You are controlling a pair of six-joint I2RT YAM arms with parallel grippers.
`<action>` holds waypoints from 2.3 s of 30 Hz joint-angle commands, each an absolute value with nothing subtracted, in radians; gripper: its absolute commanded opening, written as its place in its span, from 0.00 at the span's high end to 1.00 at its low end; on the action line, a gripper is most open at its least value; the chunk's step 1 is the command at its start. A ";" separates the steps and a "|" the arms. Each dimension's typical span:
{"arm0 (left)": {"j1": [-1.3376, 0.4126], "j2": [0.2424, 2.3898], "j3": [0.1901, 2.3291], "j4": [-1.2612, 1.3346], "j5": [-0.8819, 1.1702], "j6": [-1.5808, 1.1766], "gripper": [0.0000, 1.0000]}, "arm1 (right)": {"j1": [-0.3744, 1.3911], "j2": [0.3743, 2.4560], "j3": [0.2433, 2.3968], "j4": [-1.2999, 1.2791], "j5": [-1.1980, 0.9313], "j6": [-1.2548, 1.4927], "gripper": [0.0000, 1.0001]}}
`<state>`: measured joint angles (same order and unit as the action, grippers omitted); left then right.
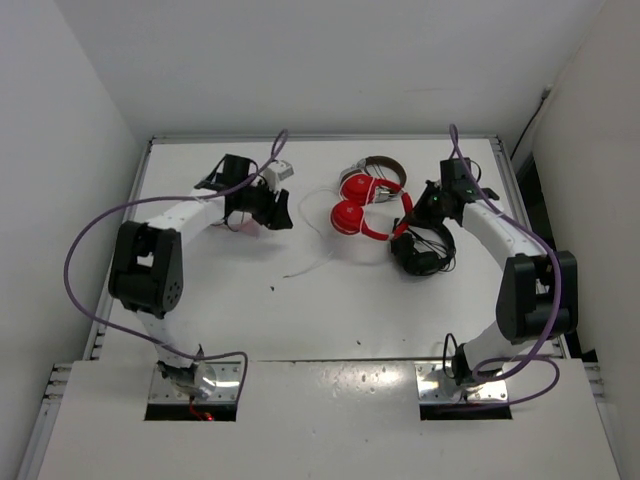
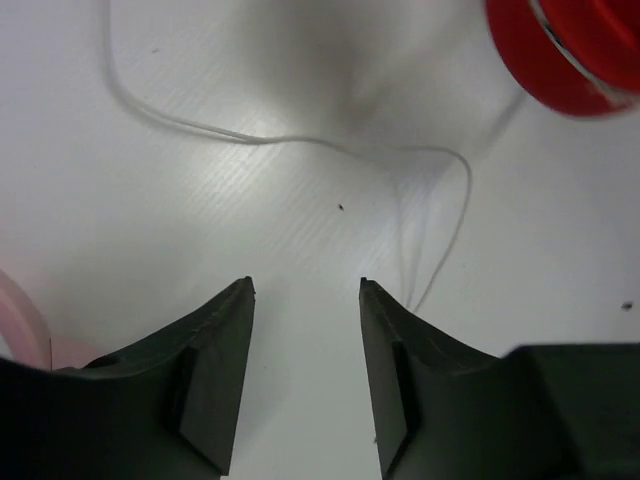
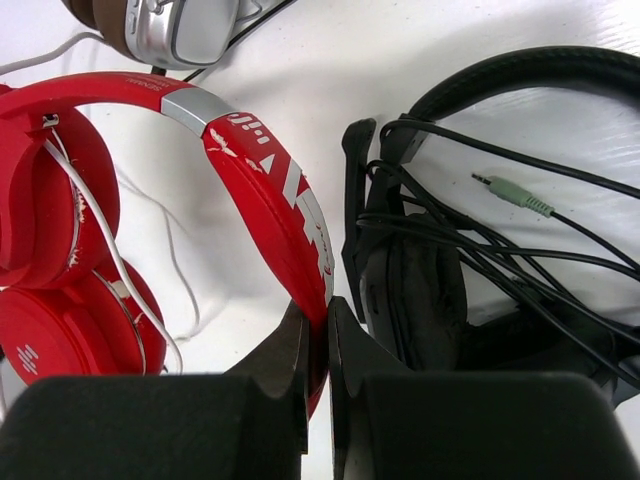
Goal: Wrap the headphones
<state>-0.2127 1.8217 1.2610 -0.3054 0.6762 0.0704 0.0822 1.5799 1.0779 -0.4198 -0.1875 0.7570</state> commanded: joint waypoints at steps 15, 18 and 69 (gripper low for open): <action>-0.486 1.532 0.971 -0.549 0.380 0.684 0.41 | 0.077 1.569 1.132 -0.356 -0.232 0.785 1.00; -0.508 1.571 0.971 -0.528 0.354 0.673 0.39 | 0.077 1.569 1.132 -0.356 -0.232 0.785 1.00; -0.574 1.868 1.016 -0.630 0.250 0.703 1.00 | 0.049 1.569 1.123 -0.365 -0.232 0.785 1.00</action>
<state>-0.5755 1.8130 1.0889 -0.5327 0.2649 0.6998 0.0544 1.5803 1.0779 -0.4213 -0.1875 0.7570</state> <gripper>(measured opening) 0.052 0.046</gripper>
